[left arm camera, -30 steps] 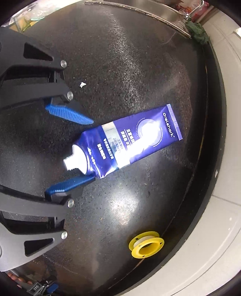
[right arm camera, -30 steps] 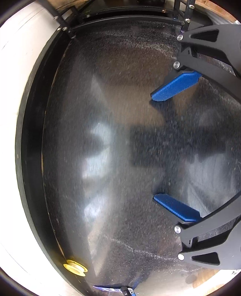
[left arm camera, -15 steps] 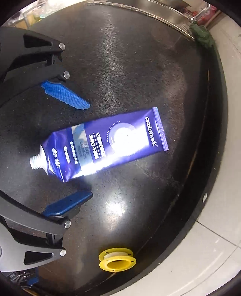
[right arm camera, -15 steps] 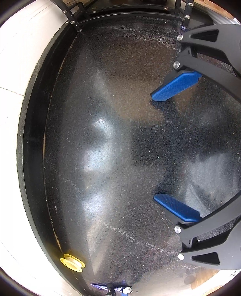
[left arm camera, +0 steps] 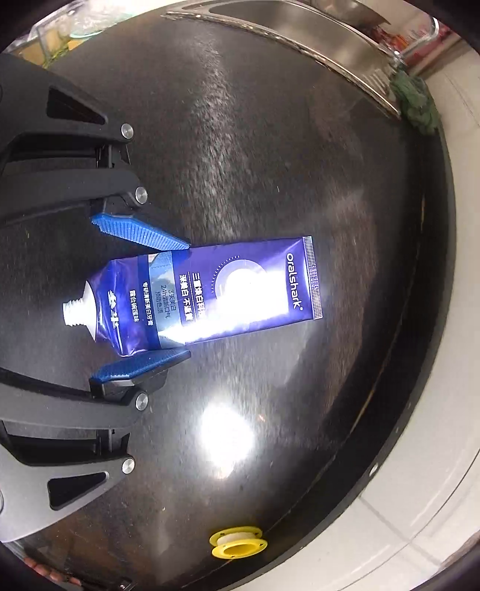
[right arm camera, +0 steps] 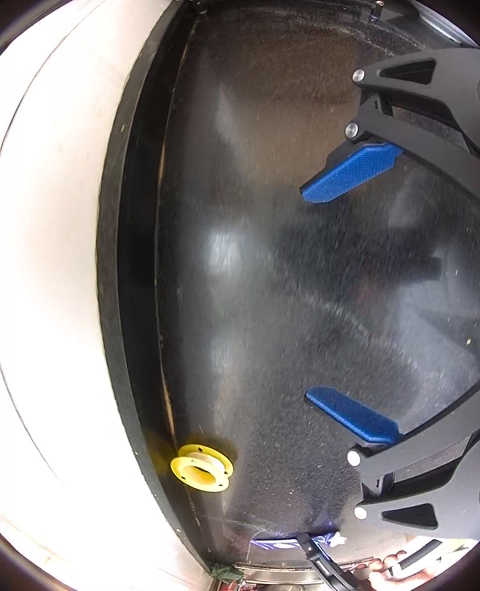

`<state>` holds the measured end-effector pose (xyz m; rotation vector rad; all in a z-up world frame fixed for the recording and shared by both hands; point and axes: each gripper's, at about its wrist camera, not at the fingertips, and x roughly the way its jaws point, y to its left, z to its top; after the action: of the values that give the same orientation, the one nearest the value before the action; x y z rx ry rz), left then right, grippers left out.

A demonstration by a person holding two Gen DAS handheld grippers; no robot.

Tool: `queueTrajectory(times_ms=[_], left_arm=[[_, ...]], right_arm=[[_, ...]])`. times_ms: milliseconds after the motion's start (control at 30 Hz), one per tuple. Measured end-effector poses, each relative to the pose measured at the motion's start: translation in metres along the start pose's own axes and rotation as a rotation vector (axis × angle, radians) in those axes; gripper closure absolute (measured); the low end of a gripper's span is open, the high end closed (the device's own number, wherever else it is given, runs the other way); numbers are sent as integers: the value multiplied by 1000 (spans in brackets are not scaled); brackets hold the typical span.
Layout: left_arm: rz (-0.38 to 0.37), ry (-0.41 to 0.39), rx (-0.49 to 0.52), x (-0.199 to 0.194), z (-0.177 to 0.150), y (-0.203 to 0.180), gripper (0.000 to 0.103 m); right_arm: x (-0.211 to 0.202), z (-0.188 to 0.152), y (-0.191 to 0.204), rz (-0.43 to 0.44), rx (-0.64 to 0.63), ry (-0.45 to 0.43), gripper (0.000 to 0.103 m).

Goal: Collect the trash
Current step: 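Grasp the blue Oralshark toothpaste tube with the left tool, then grasp the yellow tape spool through its hole with the right tool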

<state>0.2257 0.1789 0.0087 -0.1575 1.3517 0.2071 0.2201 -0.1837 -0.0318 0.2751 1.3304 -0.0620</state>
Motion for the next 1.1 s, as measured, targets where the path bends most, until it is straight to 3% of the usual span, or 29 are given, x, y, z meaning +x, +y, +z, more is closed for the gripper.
queueTrajectory(times_ms=[167,333,433,567,833,900,933,967,1100], left_arm=[[5,27,-50,-2,-12,54,51],[-33,27,-88,-10,-41,88,51],[-26,23,-65,-6,-57,91,51],[-38,30,-59,-9,-53,84,51],[-29,15,-43,-8,-47,71,51],[-32,12,-46,-10,-48,69,51],[-34,11,-48,-11,-47,69,51],[-35,12,-48,-11,-47,69,51],[-58,19,-50,-12,-51,67,51]], right_arm=[[6,10,30,-8,-8,-4,6],[4,27,57,21,82,-62,6],[8,41,80,25,94,-100,7],[16,58,109,-19,63,-152,10],[39,79,138,-111,-13,-130,28],[41,80,147,-119,-63,-143,37],[40,80,151,-113,-88,-150,55],[39,74,157,-95,-117,-150,83],[36,69,159,-44,-163,-104,87]])
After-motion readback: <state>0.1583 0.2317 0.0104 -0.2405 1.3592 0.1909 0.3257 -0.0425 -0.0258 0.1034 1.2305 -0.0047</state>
